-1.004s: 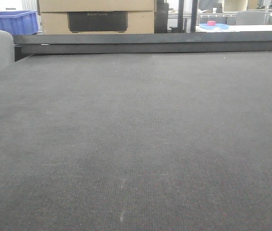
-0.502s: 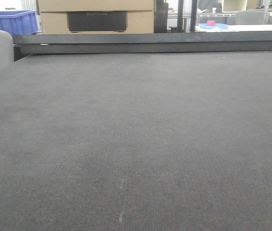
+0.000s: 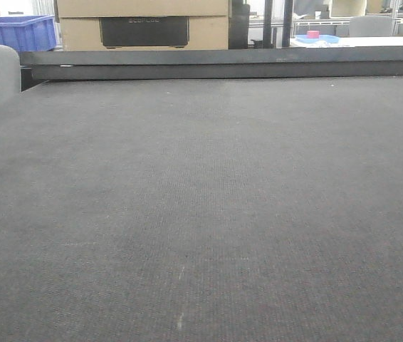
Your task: Place valve from conveyor to right shelf box
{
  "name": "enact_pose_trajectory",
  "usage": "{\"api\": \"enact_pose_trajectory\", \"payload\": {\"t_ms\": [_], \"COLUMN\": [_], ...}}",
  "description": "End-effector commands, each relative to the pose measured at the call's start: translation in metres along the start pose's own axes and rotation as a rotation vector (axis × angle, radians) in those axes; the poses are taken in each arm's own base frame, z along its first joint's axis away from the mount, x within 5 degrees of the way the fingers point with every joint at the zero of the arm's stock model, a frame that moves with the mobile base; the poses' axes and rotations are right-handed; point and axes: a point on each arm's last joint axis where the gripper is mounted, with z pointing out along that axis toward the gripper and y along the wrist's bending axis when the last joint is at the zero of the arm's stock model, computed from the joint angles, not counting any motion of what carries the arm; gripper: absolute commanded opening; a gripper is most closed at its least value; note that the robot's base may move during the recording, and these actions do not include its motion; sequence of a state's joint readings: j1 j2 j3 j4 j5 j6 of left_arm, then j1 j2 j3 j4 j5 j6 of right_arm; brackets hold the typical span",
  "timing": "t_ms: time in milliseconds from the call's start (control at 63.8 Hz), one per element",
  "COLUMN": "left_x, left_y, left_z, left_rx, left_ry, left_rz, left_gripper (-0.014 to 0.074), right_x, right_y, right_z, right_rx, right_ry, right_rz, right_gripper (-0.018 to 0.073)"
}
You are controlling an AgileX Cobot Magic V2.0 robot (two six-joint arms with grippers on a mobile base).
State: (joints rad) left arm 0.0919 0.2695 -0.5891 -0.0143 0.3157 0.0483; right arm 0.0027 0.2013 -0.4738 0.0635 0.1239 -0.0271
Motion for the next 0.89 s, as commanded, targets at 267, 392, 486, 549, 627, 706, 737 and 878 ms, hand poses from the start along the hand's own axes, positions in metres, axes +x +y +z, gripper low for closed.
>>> {"api": "enact_pose_trajectory", "payload": {"t_ms": [267, 392, 486, 549, 627, 706, 737, 878], "left_x": [-0.020, -0.028, -0.029, -0.029, -0.027, -0.023, -0.022, -0.021], "left_y": [-0.005, -0.010, -0.014, -0.017, -0.020, -0.023, -0.024, -0.025], "left_z": [0.058, 0.077, 0.090, 0.097, 0.105, 0.111, 0.113, 0.113], "left_rx": [0.061, 0.093, 0.114, 0.126, 0.138, 0.149, 0.153, 0.161], "left_ry": [0.339, 0.469, 0.555, 0.597, 0.632, 0.654, 0.663, 0.662], "left_rz": [-0.033, -0.086, -0.087, -0.071, -0.052, -0.044, -0.042, -0.041], "left_gripper": [0.0599, 0.0599, 0.0599, 0.0599, 0.0599, 0.0599, 0.0599, 0.0599], "right_x": [0.009, -0.006, -0.020, -0.024, -0.030, -0.026, -0.024, -0.009], "right_y": [-0.001, 0.001, 0.002, 0.002, 0.003, 0.003, 0.003, 0.003], "right_z": [0.055, 0.081, 0.103, 0.118, 0.137, 0.156, 0.163, 0.189], "right_rx": [0.005, 0.000, -0.004, -0.006, -0.021, -0.055, -0.068, -0.114], "right_ry": [0.254, 0.429, 0.526, 0.615, 0.710, 0.849, 0.905, 1.125], "right_rz": [-0.006, -0.006, -0.005, -0.005, -0.036, -0.098, -0.114, -0.154], "right_gripper": [0.0568, 0.0568, 0.0568, 0.0568, 0.0568, 0.0568, 0.0568, 0.0568]}}
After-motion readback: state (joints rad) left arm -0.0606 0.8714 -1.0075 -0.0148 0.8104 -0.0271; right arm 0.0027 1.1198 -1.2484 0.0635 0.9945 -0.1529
